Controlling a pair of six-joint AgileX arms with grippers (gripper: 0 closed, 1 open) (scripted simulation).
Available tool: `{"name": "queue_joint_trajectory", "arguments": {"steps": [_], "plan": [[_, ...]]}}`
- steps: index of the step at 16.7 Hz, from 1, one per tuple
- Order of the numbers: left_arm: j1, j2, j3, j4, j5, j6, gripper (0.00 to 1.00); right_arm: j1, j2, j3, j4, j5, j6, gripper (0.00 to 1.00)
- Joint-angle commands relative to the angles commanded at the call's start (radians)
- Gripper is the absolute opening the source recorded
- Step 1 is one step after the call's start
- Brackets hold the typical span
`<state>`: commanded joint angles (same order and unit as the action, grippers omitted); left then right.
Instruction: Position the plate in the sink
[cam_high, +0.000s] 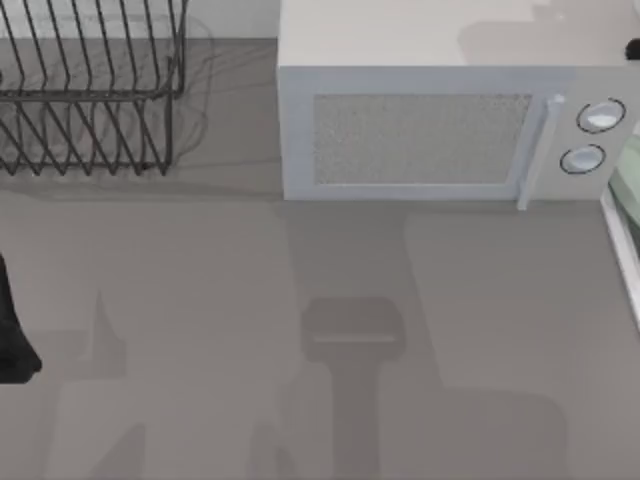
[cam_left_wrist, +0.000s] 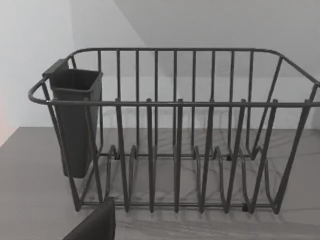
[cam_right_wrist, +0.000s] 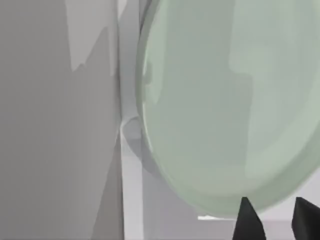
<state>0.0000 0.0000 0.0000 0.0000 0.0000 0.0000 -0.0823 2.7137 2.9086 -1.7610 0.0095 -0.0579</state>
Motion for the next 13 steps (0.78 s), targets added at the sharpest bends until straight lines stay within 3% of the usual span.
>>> {"name": "queue_joint_trajectory", "arguments": {"steps": [7, 13], "plan": [[0.0, 0.0, 0.0, 0.0, 0.0, 0.0, 1.0, 0.0, 0.0, 0.0, 0.0, 0.0, 0.0, 0.98], [0.0, 0.0, 0.0, 0.0, 0.0, 0.0, 1.0, 0.0, 0.0, 0.0, 0.0, 0.0, 0.0, 1.0]]}}
